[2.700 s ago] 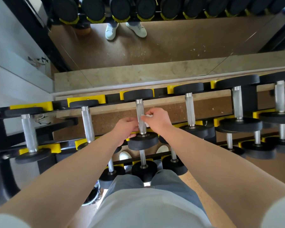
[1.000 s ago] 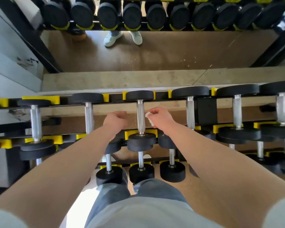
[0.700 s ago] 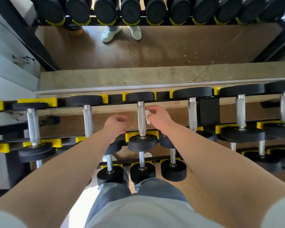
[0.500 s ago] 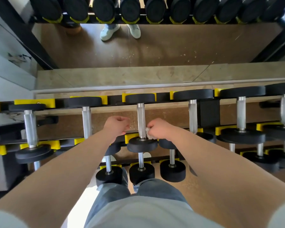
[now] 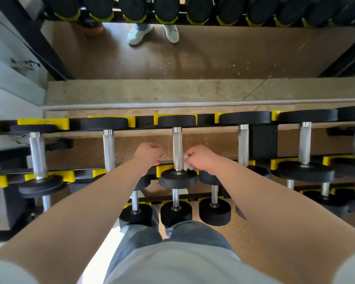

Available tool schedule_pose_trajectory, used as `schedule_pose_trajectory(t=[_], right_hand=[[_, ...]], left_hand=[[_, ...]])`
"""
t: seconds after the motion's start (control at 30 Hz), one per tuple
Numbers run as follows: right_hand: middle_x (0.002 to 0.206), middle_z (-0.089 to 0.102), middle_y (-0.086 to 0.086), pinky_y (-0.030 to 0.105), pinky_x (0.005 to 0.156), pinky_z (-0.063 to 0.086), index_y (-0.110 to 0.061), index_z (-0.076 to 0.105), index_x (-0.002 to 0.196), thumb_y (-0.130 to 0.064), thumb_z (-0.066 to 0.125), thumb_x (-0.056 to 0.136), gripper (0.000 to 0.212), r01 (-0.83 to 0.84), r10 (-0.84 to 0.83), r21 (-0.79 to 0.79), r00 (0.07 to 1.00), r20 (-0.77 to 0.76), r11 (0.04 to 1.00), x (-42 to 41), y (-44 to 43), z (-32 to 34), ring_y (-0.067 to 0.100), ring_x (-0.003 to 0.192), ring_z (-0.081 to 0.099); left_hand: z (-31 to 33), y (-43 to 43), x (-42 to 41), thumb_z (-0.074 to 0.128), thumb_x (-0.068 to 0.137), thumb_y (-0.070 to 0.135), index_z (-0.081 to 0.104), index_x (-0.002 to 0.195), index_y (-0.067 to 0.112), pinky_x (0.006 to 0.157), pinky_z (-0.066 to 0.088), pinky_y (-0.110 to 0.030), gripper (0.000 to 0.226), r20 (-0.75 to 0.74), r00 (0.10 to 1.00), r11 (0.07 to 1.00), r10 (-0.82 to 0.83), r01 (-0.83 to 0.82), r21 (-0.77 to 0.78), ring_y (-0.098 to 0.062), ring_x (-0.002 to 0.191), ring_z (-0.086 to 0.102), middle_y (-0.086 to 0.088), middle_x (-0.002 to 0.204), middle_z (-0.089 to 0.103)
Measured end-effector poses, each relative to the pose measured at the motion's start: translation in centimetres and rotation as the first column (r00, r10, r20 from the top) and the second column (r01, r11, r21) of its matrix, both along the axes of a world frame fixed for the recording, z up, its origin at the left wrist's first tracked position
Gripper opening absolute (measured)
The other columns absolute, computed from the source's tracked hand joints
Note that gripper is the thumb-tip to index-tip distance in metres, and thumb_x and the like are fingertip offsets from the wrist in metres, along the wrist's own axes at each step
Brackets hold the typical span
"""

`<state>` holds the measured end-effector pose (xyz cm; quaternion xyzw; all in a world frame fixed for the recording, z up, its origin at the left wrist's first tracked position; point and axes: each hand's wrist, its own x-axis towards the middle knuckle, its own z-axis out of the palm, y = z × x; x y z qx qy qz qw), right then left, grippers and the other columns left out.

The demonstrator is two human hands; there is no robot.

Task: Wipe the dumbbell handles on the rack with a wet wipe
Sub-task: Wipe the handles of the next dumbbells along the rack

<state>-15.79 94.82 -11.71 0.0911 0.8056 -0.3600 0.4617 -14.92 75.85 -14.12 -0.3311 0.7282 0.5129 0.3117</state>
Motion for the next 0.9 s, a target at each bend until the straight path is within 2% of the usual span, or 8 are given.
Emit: schedule_pose_trajectory(t=[0.07, 0.17, 0.3, 0.47, 0.57, 0.67, 0.8, 0.9], right_hand=[[0.101, 0.064, 0.004, 0.024, 0.069, 0.051, -0.011, 0.069, 0.119, -0.002, 0.061, 0.097, 0.025, -0.105, 0.105, 0.019, 0.994, 0.017, 0.994, 0.3, 0.3, -0.2, 0.017, 0.084, 0.061], [0.121, 0.066, 0.005, 0.03, 0.082, 0.059, -0.01, 0.066, 0.128, 0.004, 0.066, 0.092, 0.038, 0.205, -0.207, -0.064, 0.978, -0.02, 0.977, -1.0, -0.2, -0.5, 0.02, 0.1, 0.065], [0.112, 0.067, 0.014, 0.044, 0.098, 0.058, -0.017, 0.063, 0.096, 0.008, 0.06, 0.094, 0.026, 0.714, -0.721, -0.277, 0.686, 0.098, 0.643, -3.6, -1.0, -0.6, 0.026, 0.104, 0.066], [0.1, 0.064, 0.006, 0.033, 0.079, 0.059, -0.016, 0.066, 0.125, 0.004, 0.057, 0.097, 0.035, 0.285, -0.282, -0.072, 0.958, 0.051, 0.956, -1.0, -0.7, -1.1, 0.02, 0.086, 0.063], [0.101, 0.066, 0.008, 0.027, 0.074, 0.058, -0.008, 0.069, 0.12, 0.004, 0.056, 0.097, 0.029, 0.023, -0.024, 0.012, 0.99, 0.142, 1.0, 0.0, -0.2, -1.2, 0.017, 0.089, 0.065], [0.112, 0.066, 0.011, 0.03, 0.079, 0.059, -0.008, 0.069, 0.11, 0.01, 0.061, 0.093, 0.026, 0.361, -0.334, -0.088, 0.914, 0.23, 0.928, -1.1, 0.0, -1.0, 0.025, 0.104, 0.067], [0.124, 0.065, 0.019, 0.03, 0.075, 0.059, -0.004, 0.062, 0.128, 0.011, 0.055, 0.096, 0.036, 0.834, -0.759, -0.325, 0.545, 0.357, 0.446, -4.0, 0.0, -1.0, 0.026, 0.103, 0.067], [0.118, 0.065, 0.017, 0.031, 0.074, 0.06, -0.009, 0.062, 0.127, 0.01, 0.055, 0.096, 0.037, 0.763, -0.717, -0.267, 0.646, 0.262, 0.589, -3.5, -0.5, -0.9, 0.024, 0.097, 0.067]], left_hand=[[-0.1, 0.1, 0.1, 0.066, 0.097, 0.017, 0.069, 0.123, 0.016, 0.075, 0.06, -0.027, 0.027, 0.01, 1.0, 0.999, 0.01, -0.011, 0.039, -0.015, 0.101, 0.07, -0.003, 0.109, 0.071], [0.1, 0.2, 0.3, 0.065, 0.096, 0.012, 0.066, 0.127, 0.015, 0.072, 0.058, -0.025, 0.031, 0.02, 1.0, 0.996, 0.02, -0.022, 0.082, -0.014, 0.097, 0.071, -0.005, 0.111, 0.072], [0.2, 0.1, 0.5, 0.067, 0.095, 0.013, 0.067, 0.127, 0.016, 0.07, 0.058, -0.023, 0.033, 0.006, 1.0, 0.999, 0.009, -0.009, 0.046, -0.013, 0.1, 0.069, -0.003, 0.115, 0.07], [0.3, -0.1, 0.8, 0.067, 0.095, 0.015, 0.071, 0.122, 0.021, 0.067, 0.058, -0.022, 0.028, 0.024, 1.0, 0.999, -0.02, 0.019, 0.04, -0.014, 0.102, 0.068, -0.001, 0.114, 0.069], [0.3, 0.1, 1.0, 0.067, 0.096, 0.015, 0.07, 0.118, 0.024, 0.068, 0.057, -0.023, 0.024, 0.013, 1.0, 0.998, -0.014, 0.013, 0.058, -0.011, 0.096, 0.069, 0.001, 0.109, 0.07], [0.2, 0.1, 1.1, 0.066, 0.097, 0.018, 0.071, 0.112, 0.025, 0.073, 0.057, -0.025, 0.017, -0.002, 1.0, 0.999, -0.019, 0.019, 0.05, -0.012, 0.091, 0.069, 0.001, 0.1, 0.071], [-0.1, 0.2, 1.5, 0.068, 0.097, 0.024, 0.072, 0.109, 0.022, 0.074, 0.059, -0.027, 0.012, -0.034, 0.999, 0.999, -0.002, 0.003, 0.034, -0.012, 0.086, 0.069, -0.001, 0.095, 0.073], [-0.2, 0.3, 1.6, 0.067, 0.098, 0.028, 0.07, 0.112, 0.019, 0.072, 0.059, -0.028, 0.017, -0.036, 0.998, 0.998, 0.042, -0.04, 0.045, -0.015, 0.076, 0.064, -0.004, 0.086, 0.07]])
